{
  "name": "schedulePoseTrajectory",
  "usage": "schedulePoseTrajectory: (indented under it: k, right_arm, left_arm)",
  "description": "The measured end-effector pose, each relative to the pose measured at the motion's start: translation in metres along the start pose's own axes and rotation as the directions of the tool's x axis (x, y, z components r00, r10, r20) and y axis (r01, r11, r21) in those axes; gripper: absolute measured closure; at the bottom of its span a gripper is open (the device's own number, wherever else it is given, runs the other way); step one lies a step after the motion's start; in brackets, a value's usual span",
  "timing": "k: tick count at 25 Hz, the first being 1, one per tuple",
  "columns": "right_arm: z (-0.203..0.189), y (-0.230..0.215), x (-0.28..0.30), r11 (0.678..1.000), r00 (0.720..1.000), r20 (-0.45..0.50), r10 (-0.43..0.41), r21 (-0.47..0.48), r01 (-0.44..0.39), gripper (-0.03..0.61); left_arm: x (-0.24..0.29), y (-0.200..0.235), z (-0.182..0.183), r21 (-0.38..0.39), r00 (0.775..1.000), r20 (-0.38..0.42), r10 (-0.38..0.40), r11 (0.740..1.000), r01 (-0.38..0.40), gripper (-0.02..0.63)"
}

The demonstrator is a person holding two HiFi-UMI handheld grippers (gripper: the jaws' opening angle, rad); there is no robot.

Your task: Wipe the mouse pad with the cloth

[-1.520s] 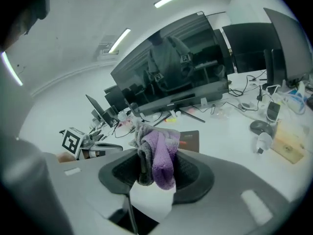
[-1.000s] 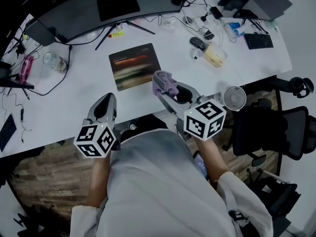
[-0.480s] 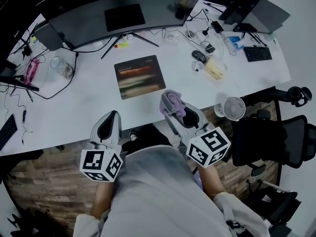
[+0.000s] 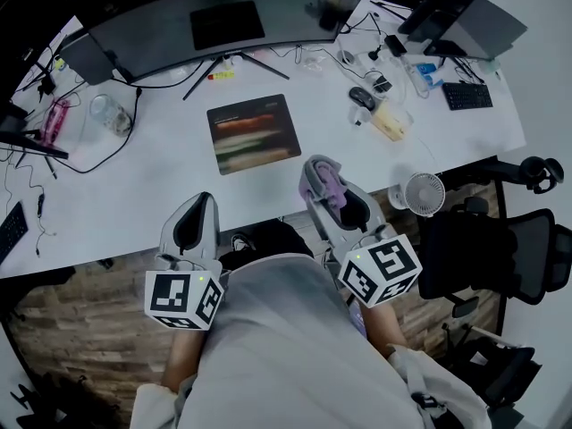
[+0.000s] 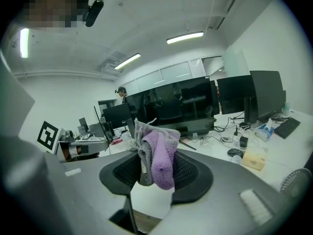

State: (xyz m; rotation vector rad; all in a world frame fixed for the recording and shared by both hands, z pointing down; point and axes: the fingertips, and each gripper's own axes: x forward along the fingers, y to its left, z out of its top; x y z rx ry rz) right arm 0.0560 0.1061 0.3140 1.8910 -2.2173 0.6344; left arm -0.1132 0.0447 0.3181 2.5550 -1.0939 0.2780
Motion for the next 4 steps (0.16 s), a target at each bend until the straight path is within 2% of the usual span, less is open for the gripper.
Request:
schedulePoseTrajectory:
  k: [4]
  right_arm:
    - [0.0019, -0.0036, 0.0005, 0.998, 0.998, 0.014, -0.066, -0.007, 0.066, 0.405]
  left_arm:
    - [-0.0011, 0.0015, 0.0080, 0.015, 1.000, 0.012, -0.008, 1.000, 0.008, 0.614]
